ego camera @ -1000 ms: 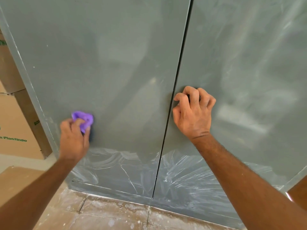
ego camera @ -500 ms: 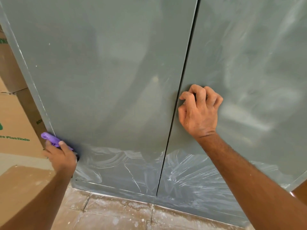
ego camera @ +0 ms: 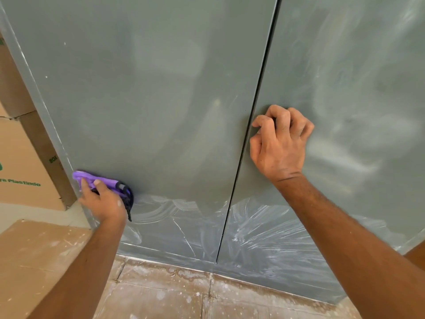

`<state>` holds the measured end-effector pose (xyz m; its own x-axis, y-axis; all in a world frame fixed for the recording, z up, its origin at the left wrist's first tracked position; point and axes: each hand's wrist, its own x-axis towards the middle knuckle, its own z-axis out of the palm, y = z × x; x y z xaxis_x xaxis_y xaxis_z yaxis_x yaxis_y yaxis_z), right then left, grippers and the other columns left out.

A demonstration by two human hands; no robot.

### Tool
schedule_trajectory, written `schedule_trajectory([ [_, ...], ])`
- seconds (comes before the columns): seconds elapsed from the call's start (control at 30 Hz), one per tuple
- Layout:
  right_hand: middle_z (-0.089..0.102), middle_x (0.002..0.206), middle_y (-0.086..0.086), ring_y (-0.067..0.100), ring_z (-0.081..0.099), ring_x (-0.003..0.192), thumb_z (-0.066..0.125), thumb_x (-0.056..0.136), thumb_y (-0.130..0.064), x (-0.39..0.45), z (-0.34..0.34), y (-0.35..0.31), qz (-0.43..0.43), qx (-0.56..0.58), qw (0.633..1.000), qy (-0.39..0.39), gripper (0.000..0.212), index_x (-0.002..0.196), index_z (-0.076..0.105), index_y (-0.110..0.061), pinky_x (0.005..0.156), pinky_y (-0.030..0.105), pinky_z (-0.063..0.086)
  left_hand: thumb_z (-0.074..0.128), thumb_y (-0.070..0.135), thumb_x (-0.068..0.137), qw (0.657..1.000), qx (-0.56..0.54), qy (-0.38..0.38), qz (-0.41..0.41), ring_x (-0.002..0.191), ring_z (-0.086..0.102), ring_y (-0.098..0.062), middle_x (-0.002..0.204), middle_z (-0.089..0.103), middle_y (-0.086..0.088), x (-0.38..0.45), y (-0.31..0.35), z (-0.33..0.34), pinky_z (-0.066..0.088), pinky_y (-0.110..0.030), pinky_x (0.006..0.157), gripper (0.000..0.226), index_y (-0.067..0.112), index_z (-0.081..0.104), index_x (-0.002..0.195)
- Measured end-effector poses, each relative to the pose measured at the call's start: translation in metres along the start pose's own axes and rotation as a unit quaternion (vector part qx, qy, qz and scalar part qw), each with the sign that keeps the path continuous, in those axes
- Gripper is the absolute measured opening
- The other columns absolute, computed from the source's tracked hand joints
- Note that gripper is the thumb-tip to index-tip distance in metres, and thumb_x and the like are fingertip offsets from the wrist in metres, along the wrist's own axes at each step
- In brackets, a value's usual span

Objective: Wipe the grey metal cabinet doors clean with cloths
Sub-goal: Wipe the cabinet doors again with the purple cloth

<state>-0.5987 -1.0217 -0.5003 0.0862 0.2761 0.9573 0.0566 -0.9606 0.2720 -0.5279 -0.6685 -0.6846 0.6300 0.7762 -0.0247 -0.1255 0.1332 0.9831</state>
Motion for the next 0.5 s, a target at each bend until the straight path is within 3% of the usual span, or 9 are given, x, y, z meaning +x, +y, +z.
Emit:
schedule_trajectory([
  [0.07,0.046,0.116,-0.001,0.028,0.043,0.110,0.055,0.079,-0.008,0.000,0.000,0.000,0.000,0.000,1.000,-0.002,0.023,0.098,0.056,-0.020,0.086,0.043,0.033,0.043,0.031,0.111,0.996,0.022,-0.037,0.072,0.134,0.048,-0.021,0.153,0.041,-0.022,-0.015,-0.003,-0.003,0.032,-0.021,0.109,0.052,0.014,0.037,0.160],
  [0.1,0.046,0.116,-0.001,0.028,0.044,0.110,0.055,0.079,-0.009,0.000,0.000,0.001,-0.001,0.001,1.000,-0.005,0.022,0.098,0.057,-0.019,0.086,0.043,0.033,0.044,0.024,0.111,0.996,0.029,-0.041,0.070,0.134,0.051,-0.026,0.149,0.047,-0.022,-0.019,-0.014,-0.004,0.035,-0.024,0.109,0.051,0.010,0.037,0.159],
  [0.2,0.046,0.116,0.000,0.028,0.044,0.109,0.055,0.080,-0.009,0.000,0.001,0.000,0.000,0.002,1.000,-0.011,0.020,0.097,0.057,-0.019,0.086,0.044,0.033,0.050,-0.008,0.101,0.997,0.022,-0.031,-0.065,0.123,0.049,-0.019,0.135,0.046,-0.006,-0.039,-0.031,-0.010,0.035,-0.018,0.105,0.056,0.004,0.035,0.153],
  [0.27,0.045,0.116,0.000,0.028,0.044,0.109,0.056,0.079,-0.009,-0.001,0.000,0.001,-0.001,-0.001,1.000,-0.011,0.019,0.096,0.059,-0.018,0.085,0.044,0.033,0.054,-0.013,0.097,0.995,0.038,-0.055,-0.069,0.113,0.042,-0.016,0.128,0.042,-0.006,-0.051,-0.019,0.005,0.038,-0.024,0.110,0.053,0.013,0.037,0.139],
  [0.33,0.045,0.116,-0.001,0.028,0.043,0.110,0.056,0.079,-0.009,0.000,0.000,0.001,0.000,0.000,1.000,-0.013,0.019,0.095,0.060,-0.018,0.085,0.044,0.034,0.058,-0.006,0.093,0.993,0.058,-0.097,0.027,0.109,0.048,-0.021,0.127,0.049,-0.019,-0.067,-0.004,0.023,0.044,-0.041,0.110,0.046,0.008,0.043,0.135],
  [0.4,0.045,0.116,-0.001,0.028,0.043,0.110,0.057,0.079,-0.009,0.001,-0.001,0.001,0.001,0.007,1.000,-0.016,0.019,0.096,0.059,-0.019,0.085,0.044,0.034,0.053,0.012,0.100,0.988,0.076,-0.089,0.100,0.113,0.050,-0.027,0.128,0.046,-0.024,-0.080,0.002,0.034,0.039,-0.034,0.112,0.052,0.004,0.040,0.149],
  [0.43,0.045,0.116,-0.001,0.028,0.043,0.110,0.057,0.080,-0.010,0.000,-0.001,0.001,0.001,0.010,1.000,-0.013,0.020,0.097,0.058,-0.019,0.085,0.044,0.034,0.049,0.021,0.103,0.991,0.074,-0.065,0.090,0.119,0.047,-0.033,0.130,0.044,-0.026,-0.086,0.002,0.035,0.035,-0.031,0.110,0.055,0.005,0.037,0.155],
  [0.5,0.046,0.116,-0.001,0.028,0.044,0.109,0.057,0.081,-0.011,-0.001,-0.001,0.001,-0.002,0.012,1.000,-0.010,0.020,0.098,0.055,-0.020,0.084,0.044,0.034,0.052,0.032,0.096,0.989,0.119,-0.020,0.086,0.130,0.044,-0.046,0.138,0.041,-0.034,-0.094,0.005,0.031,0.033,-0.042,0.109,0.066,-0.001,0.040,0.152],
])
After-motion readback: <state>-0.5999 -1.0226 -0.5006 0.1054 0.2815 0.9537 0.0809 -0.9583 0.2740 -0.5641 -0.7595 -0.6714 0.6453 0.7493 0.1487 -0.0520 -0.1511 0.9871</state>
